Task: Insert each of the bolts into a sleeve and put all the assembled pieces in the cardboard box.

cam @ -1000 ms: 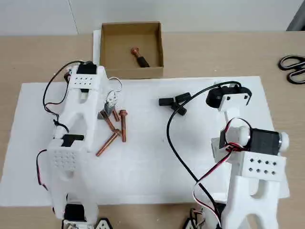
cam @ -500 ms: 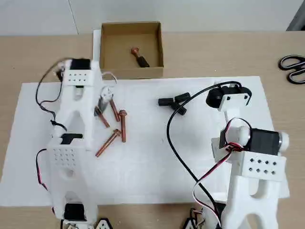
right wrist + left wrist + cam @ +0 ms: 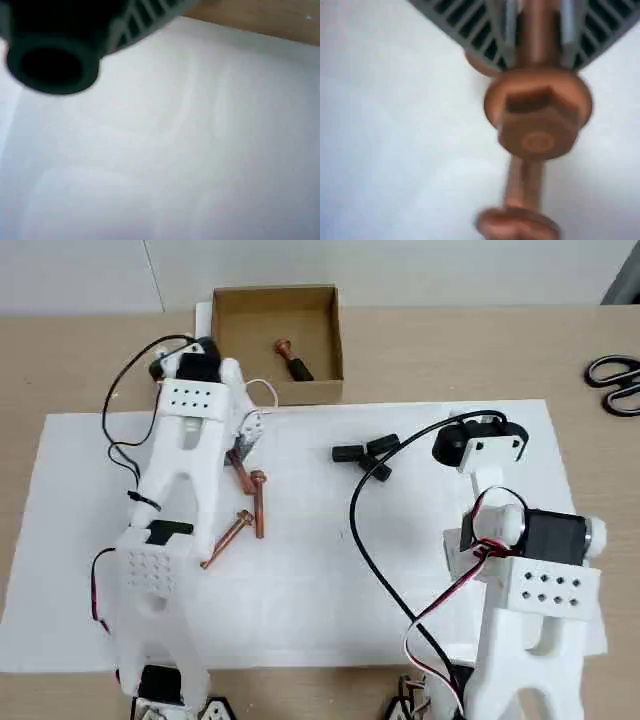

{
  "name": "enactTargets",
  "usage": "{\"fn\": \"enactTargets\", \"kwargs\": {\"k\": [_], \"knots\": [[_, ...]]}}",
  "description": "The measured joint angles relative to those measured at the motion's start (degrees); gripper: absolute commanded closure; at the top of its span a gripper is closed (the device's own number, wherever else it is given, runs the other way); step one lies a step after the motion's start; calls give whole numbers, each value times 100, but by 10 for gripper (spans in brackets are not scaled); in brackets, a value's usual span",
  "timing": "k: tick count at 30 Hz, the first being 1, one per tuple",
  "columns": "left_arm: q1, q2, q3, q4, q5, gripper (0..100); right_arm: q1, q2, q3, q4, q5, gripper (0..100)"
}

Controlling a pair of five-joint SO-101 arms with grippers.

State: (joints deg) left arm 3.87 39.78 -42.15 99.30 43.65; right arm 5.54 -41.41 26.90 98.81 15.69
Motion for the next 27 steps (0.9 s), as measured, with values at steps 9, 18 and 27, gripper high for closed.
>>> {"fn": "enactTargets", "kwargs": {"k": [9, 18, 27], "knots": [[79, -1714, 0, 35, -9, 994, 0, 0, 0, 0, 0, 995], [97, -2576, 0, 44, -88, 994, 0, 0, 0, 0, -167, 994], [97, -3692, 0, 53, -527, 994, 0, 0, 0, -237, -299, 995]]}}
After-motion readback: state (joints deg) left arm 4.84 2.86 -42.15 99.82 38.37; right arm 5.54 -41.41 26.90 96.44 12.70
